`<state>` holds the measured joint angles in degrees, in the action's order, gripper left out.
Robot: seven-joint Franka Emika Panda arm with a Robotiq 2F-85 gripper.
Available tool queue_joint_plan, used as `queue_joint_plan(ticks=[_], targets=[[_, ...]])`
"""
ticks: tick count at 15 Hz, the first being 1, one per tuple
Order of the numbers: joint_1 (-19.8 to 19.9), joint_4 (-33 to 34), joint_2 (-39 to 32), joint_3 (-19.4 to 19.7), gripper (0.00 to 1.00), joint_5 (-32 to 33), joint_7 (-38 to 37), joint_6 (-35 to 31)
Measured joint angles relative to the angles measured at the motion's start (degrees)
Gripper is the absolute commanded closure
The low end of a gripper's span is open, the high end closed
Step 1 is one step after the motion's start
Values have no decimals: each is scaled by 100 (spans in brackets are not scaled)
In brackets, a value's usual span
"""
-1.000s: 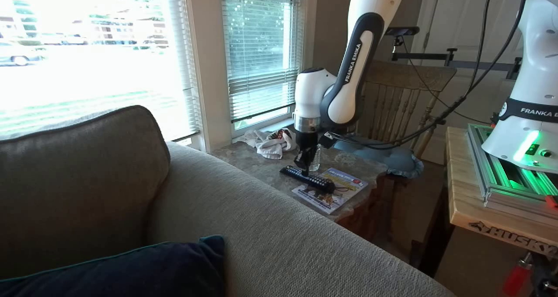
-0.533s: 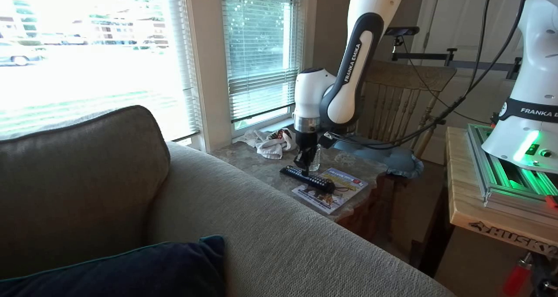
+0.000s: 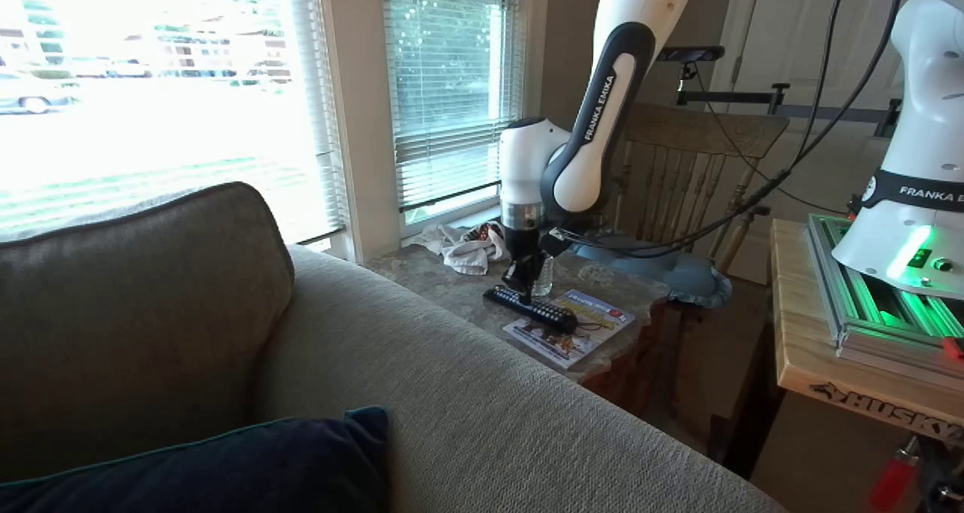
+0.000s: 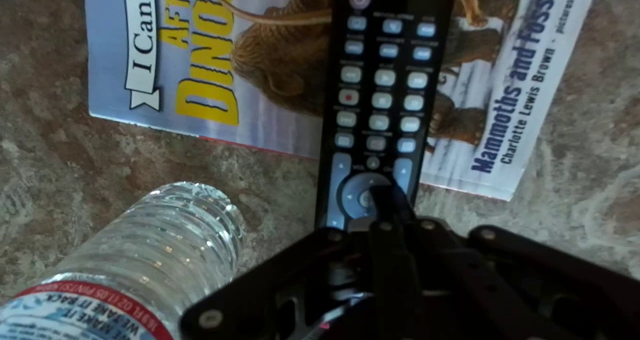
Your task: Move the remote to the right slightly, then press one button
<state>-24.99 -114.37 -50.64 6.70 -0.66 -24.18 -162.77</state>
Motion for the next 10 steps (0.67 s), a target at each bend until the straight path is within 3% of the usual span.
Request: queue_joint_plan(ticks=[10], targets=[[-120,136,-25,49,100,0,-299,76]])
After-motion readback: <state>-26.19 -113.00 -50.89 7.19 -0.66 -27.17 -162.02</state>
